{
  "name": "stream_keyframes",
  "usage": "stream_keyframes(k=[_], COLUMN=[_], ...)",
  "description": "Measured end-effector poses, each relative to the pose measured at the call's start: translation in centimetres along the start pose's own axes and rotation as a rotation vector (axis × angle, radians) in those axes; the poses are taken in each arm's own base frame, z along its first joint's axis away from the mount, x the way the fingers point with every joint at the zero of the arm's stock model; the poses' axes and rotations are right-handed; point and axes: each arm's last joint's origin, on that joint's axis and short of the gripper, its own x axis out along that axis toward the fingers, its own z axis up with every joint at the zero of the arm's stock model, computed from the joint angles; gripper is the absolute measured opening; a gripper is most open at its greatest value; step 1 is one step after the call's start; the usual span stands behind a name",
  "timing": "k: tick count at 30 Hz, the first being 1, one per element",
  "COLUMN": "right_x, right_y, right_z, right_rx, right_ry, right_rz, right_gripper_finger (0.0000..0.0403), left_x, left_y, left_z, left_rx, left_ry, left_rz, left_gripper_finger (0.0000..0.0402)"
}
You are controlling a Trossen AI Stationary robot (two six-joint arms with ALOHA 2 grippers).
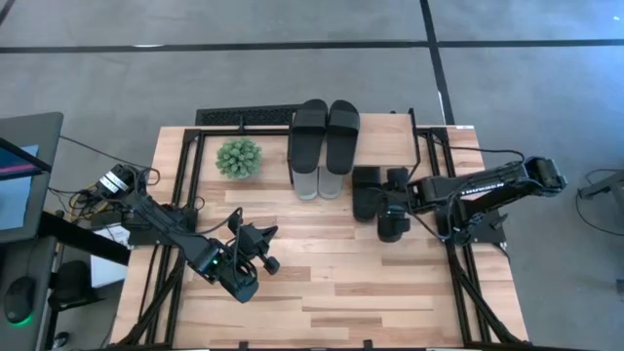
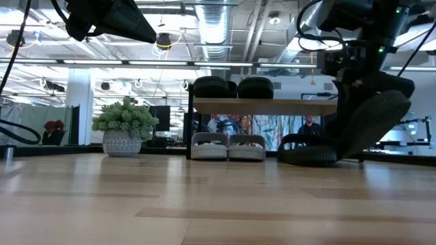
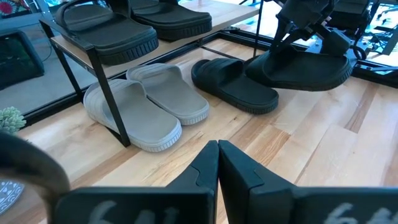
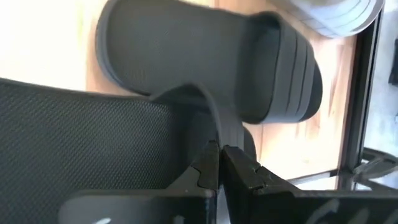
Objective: Pick and place slides into the shelf
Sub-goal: Put the black slide under the shelf
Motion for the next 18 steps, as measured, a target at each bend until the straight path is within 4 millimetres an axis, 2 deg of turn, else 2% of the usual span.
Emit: stream_keyframes(k=[7, 18], right_x=[0.2, 2.0], right_y=[-0.2, -0.3], right_z=[0.6, 0.8], right_rx=[-0.005, -0.038], right_ry=[-0.047, 0.044], right_rz=[-0.024, 0.000], right_gripper_finger=[0.0000, 0.0000], left_x=[0.1, 0.1], left_y=[0.0, 0.2], left_z=[0.0, -0.2], left_rx=[-0.001, -0.009], left_ry=[-0.001, 0.001], left_rz=[0.002, 0.005], left_gripper_finger=[0.0000, 0.0000])
